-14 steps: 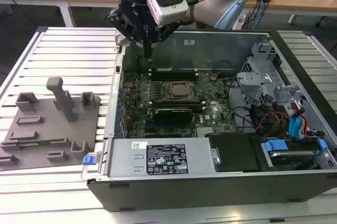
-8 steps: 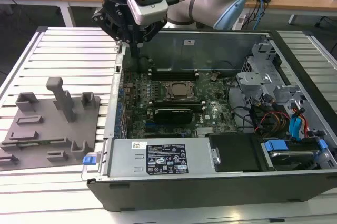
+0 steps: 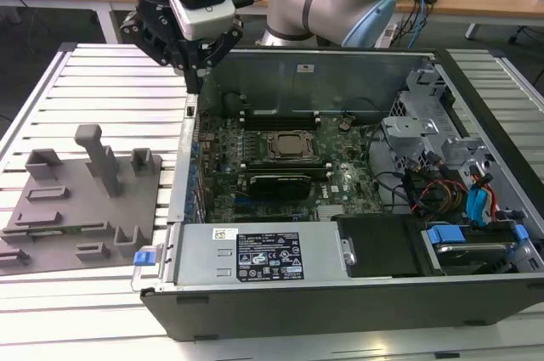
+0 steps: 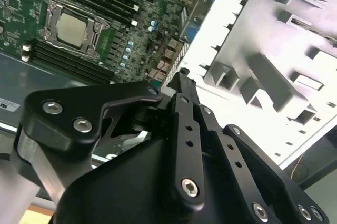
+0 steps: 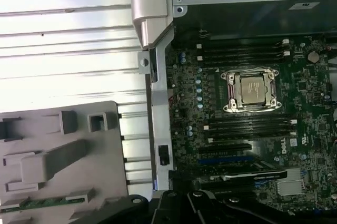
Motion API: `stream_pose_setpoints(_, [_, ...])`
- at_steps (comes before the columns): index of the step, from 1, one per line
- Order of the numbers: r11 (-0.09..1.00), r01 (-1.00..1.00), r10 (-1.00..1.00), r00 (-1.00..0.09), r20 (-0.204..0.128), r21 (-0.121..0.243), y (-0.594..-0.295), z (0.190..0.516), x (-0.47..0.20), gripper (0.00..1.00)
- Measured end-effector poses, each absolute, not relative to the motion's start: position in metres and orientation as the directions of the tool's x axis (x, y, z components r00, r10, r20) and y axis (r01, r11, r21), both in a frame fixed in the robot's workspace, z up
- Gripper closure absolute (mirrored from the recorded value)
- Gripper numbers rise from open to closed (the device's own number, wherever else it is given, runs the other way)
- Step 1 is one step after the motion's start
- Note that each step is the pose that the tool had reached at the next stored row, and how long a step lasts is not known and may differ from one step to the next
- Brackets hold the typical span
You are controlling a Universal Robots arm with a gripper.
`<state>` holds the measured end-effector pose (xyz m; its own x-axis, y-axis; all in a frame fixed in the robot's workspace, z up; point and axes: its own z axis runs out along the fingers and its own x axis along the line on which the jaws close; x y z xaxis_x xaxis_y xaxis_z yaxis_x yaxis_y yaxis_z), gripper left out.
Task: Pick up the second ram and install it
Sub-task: 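Reach for the second ram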
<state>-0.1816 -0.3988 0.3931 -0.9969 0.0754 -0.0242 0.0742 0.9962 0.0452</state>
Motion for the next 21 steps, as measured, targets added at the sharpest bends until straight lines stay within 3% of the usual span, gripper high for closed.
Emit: stream_pose_setpoints(21, [0.996,0.074,0.075,-0.997,-0.024,0.045,-0.399,0.392,-0.264,0.89])
